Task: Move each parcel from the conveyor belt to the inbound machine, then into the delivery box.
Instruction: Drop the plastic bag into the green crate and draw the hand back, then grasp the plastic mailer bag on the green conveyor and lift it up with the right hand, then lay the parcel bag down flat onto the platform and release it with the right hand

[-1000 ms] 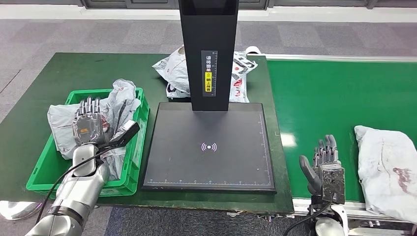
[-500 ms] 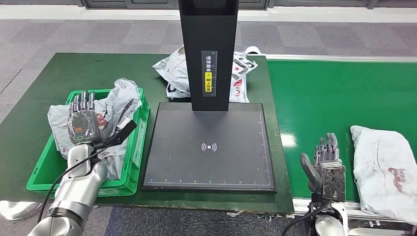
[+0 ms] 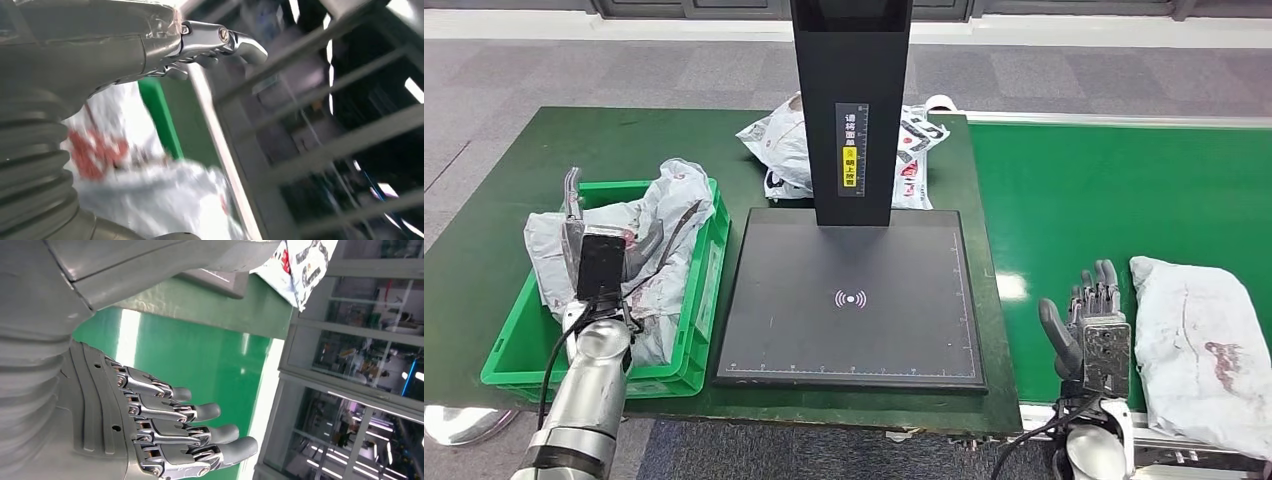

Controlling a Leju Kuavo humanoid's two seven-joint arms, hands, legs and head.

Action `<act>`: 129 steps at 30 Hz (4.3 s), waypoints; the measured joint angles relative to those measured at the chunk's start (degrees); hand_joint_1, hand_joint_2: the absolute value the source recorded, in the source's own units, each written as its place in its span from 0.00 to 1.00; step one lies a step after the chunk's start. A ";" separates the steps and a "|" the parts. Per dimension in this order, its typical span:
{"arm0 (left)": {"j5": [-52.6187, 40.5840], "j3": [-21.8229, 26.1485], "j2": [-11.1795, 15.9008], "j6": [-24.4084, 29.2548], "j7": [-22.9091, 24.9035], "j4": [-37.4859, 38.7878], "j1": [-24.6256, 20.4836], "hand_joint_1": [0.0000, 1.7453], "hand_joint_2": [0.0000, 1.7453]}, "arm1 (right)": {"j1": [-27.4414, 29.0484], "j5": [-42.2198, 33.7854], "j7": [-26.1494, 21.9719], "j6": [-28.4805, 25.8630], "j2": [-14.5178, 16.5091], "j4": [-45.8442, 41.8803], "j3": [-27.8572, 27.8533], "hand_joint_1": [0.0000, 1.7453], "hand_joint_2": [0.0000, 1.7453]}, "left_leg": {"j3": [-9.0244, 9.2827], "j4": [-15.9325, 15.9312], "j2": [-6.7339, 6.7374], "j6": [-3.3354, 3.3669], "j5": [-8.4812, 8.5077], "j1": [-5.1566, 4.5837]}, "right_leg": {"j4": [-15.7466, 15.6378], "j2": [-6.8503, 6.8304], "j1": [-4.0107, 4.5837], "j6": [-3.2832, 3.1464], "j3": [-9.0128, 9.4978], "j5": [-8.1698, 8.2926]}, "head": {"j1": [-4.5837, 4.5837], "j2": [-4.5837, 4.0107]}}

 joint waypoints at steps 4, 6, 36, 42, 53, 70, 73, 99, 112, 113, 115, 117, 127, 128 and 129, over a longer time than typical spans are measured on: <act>8.56 -1.29 -1.37 -7.07 -1.18 0.56 0.01 0.00 1.00 | -0.11 1.00 0.76 -0.66 0.01 0.03 -0.45 0.00 1.00 | -0.01 0.00 0.00 0.00 0.00 0.00 | 0.00 0.00 -0.01 0.00 0.00 0.00 | -0.01 0.00; 11.49 -2.27 -2.41 -10.10 -1.85 1.12 0.20 0.00 1.00 | 0.15 2.38 1.31 -1.26 0.01 0.03 -0.66 0.00 1.00 | -0.02 0.00 -0.01 0.02 -0.02 -0.01 | 0.00 -0.01 -0.02 0.00 0.00 0.00 | -0.01 0.00; 10.24 -25.52 -12.96 -9.20 -6.25 15.14 -1.28 0.00 1.00 | -5.82 36.52 16.59 -22.32 -4.86 19.31 -1.56 0.00 1.00 | 0.02 0.07 -0.21 0.25 -0.14 -0.06 | -0.05 -0.24 -0.08 0.22 0.19 -0.13 | -0.01 0.00; 7.37 -29.07 -14.68 -4.37 -6.08 22.83 -4.59 0.00 1.00 | -7.52 49.91 22.50 -24.36 -7.16 27.78 -8.47 0.00 1.00 | 0.01 0.08 -0.21 0.27 -0.14 -0.14 | -0.08 -0.24 -0.16 0.26 0.19 -0.11 | 0.01 0.00; 8.17 -29.32 -15.05 -3.59 -6.39 27.29 -6.23 0.00 1.00 | -11.21 61.71 37.12 -19.29 -10.89 45.54 -17.10 0.00 1.00 | 0.00 0.07 -0.20 0.27 -0.15 -0.13 | -0.07 -0.21 -0.15 0.26 0.18 -0.12 | 0.01 0.00; 8.20 -29.28 -15.09 -4.21 -6.34 29.83 -7.93 0.00 1.00 | -16.66 62.08 38.89 -13.57 -12.20 56.39 -18.87 0.25 1.00 | 0.45 0.09 0.03 0.43 -0.14 -0.05 | -0.36 0.00 -0.07 0.50 0.76 0.04 | 0.01 0.00; 8.20 -29.28 -15.09 -4.21 -6.34 29.91 -7.98 0.00 1.00 | -16.80 61.83 38.79 -12.46 -12.24 56.76 -18.93 1.00 1.00 | 0.46 0.09 0.02 0.46 -0.14 -0.04 | -0.43 0.00 -0.07 0.54 0.82 0.07 | 0.01 0.00; 9.55 -23.32 -14.08 -1.12 -8.21 27.22 -5.98 0.00 1.00 | -12.34 19.68 2.27 -19.58 -5.49 29.30 -9.71 1.00 1.00 | 0.22 0.05 -0.31 0.46 0.04 0.30 | -0.69 -0.27 0.26 0.44 0.84 0.26 | 0.01 0.00; 9.05 -22.53 -14.22 0.05 -10.46 28.55 -7.17 0.00 1.00 | -9.66 12.16 -5.46 -21.40 -2.55 9.76 2.97 1.00 1.00 | 0.15 0.04 -0.27 0.45 0.03 0.30 | -0.67 -0.26 0.26 0.45 0.72 0.21 | 0.01 0.00; 9.05 -22.52 -14.22 0.08 -10.50 28.62 -7.23 0.00 1.00 | -9.66 12.23 -5.41 -21.35 -2.45 9.38 3.45 1.00 1.00 | 0.14 0.04 -0.28 0.45 0.04 0.29 | -0.66 -0.26 0.26 0.45 0.72 0.21 | 0.01 0.00; 9.05 -22.49 -14.22 0.29 -10.58 28.76 -7.30 0.00 1.00 | -9.66 12.90 -4.78 -20.71 -2.38 8.84 4.31 1.00 1.00 | 0.13 0.04 -0.27 0.44 0.04 0.29 | -0.65 -0.25 0.26 0.45 0.72 0.21 | 0.01 0.00; 9.16 -22.49 -14.22 0.52 -10.67 28.92 -7.44 0.00 1.00 | -9.67 15.01 -2.86 -19.26 -2.33 8.62 5.78 1.00 1.00 | 0.12 0.04 -0.26 0.44 0.03 0.29 | -0.65 -0.23 0.26 0.45 0.71 0.21 | 0.01 0.00; 12.58 -22.49 -13.85 -0.93 -10.58 29.05 -8.00 0.00 1.00 | -9.44 25.50 7.94 -14.31 -1.65 9.87 15.61 1.00 1.00 | 0.09 0.04 -0.29 0.42 0.03 0.31 | -0.59 -0.27 0.28 0.40 0.63 0.17 | 0.01 0.00; 12.62 -22.49 -13.80 -0.95 -10.58 29.04 -8.01 0.00 1.00 | -9.44 25.54 8.06 -14.21 -1.65 10.03 16.00 1.00 1.00 | 0.09 0.04 -0.29 0.41 0.03 0.30 | -0.59 -0.26 0.27 0.40 0.63 0.17 | 0.01 0.00; 12.65 -22.49 -13.75 -0.95 -10.58 29.03 -8.01 0.00 1.00 | -9.44 25.55 8.12 -14.16 -1.65 10.15 16.30 1.00 1.00 | 0.09 0.04 -0.28 0.41 0.03 0.30 | -0.59 -0.26 0.27 0.40 0.63 0.17 | 0.01 0.00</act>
